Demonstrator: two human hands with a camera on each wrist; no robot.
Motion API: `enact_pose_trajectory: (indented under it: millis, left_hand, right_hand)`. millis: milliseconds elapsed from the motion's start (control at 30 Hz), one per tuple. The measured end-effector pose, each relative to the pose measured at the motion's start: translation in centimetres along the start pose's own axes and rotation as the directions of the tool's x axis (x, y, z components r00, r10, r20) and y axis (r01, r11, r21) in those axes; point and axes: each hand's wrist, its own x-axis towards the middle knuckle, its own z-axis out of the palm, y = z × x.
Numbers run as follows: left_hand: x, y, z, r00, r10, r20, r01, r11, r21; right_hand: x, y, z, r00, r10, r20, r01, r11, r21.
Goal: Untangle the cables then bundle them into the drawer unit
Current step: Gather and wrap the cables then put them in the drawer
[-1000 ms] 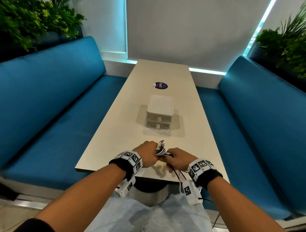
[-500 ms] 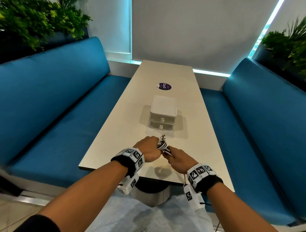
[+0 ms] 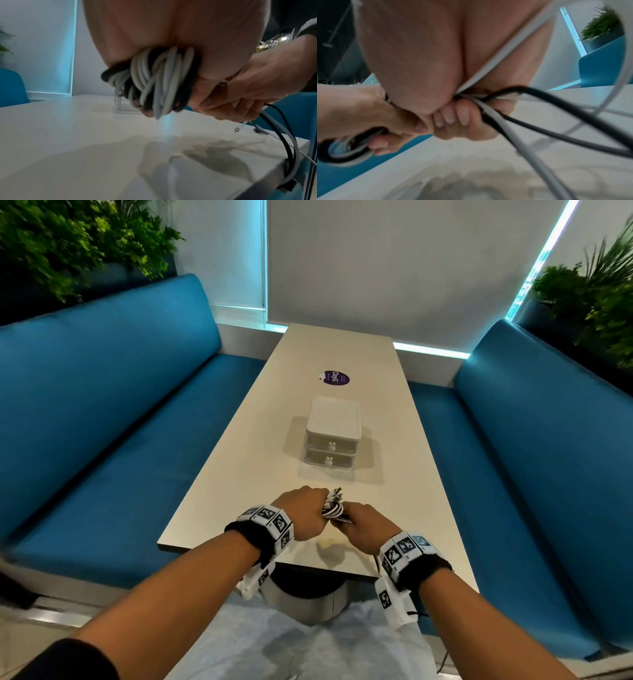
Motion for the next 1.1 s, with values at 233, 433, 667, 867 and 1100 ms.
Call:
enact_pose_trajectory:
  millis: [233, 433, 667, 867, 1100]
  left_hand:
    - [1.7, -1.5, -1.1, 0.955, -0.236, -0.182, 0.17, 0.933, -0.318]
    - [1.4, -0.4, -0.7, 0.92, -0.289, -0.266, 0.141, 0.876, -0.462]
    - [-0.4, 0.4, -0.8, 0.972, -0.164, -0.17, 0.017, 0.765, -0.644]
    - [0.3, -1.6, -1.7, 0.92, -0.33, -0.213, 0.119, 0.75, -0.651]
    - [-0.5, -2.7, -1.5, 0.918, -0.338, -0.21, 0.192, 0.838, -0.51]
  right_hand:
    - [-2.4, 2.1, -0.6, 0.999, 0.039, 0.038, -0.049, 0.945, 0.322]
    - [-2.1, 2.1, 1.3, 0.987, 0.007, -0.158, 0.017, 0.989, 0.148]
    - [-2.2, 0.6, 2.4, 0.998, 0.0, -0.063, 0.014, 0.975, 0.22]
    - [-2.8, 1.2, 1.6, 0.985, 0.084, -0.154, 0.021, 0.815, 0.579]
    - [-3.1, 3.2, 1.1, 0.976, 0.111, -0.189, 0.017, 0.822, 0.57]
